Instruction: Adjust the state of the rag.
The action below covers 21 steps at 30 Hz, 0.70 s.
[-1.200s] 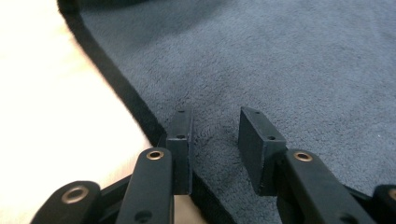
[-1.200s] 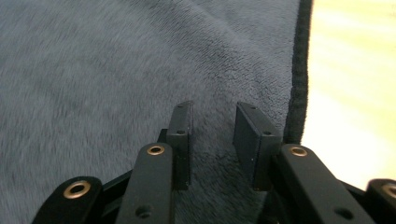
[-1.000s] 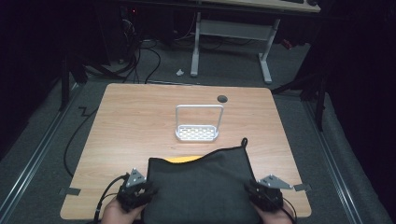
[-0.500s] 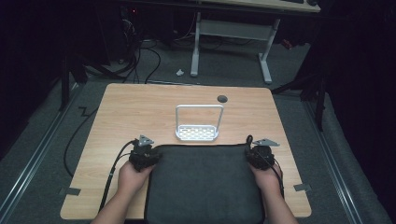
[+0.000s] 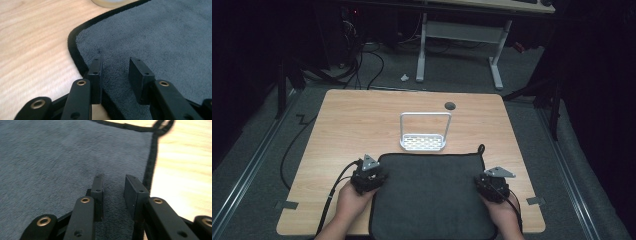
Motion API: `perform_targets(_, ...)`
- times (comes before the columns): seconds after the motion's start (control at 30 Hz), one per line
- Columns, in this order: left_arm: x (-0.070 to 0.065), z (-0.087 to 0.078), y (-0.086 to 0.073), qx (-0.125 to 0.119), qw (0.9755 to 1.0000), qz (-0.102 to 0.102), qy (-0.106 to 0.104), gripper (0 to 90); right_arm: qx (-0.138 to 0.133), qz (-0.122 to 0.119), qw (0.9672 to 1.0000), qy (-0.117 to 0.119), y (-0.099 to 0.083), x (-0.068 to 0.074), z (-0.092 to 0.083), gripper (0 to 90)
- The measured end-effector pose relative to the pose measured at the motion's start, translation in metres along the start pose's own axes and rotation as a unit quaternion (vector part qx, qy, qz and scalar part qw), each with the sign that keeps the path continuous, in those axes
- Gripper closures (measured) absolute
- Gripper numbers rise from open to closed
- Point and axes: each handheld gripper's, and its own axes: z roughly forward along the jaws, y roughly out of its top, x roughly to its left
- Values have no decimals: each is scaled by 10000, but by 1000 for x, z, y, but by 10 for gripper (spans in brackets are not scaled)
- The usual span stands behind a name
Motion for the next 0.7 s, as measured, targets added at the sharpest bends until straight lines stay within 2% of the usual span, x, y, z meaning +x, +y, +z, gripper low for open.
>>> perform_targets(0.17,5,2,2,-37,9994,-299,-160,646,10,218,9997,-83,9,-13,10,696)
perform_targets(0.2,5,1,2,-33,9993,-323,-184,638,11,237,9997,-102,9,-13,9,683)
perform_targets(0.27,5,-3,1,-158,9996,-240,-85,610,-78,241,9996,-119,8,-9,4,666)
perform_targets(0.37,11,-8,0,-306,9992,-264,46,582,-338,135,9992,-173,4,3,-8,650)
perform_targets(0.43,18,-9,0,-367,9984,-420,67,560,-484,112,9987,-109,1,10,-15,643)
perform_targets(0.5,25,-8,2,-399,9977,-546,84,557,-512,54,9986,69,-2,20,-21,655)
perform_targets(0.53,29,-6,3,-455,9970,-626,63,554,-515,-30,9986,152,-2,26,-23,655)
perform_targets(0.7,43,11,15,-285,9960,-841,-26,546,-707,-523,9951,450,-2,65,-31,648)
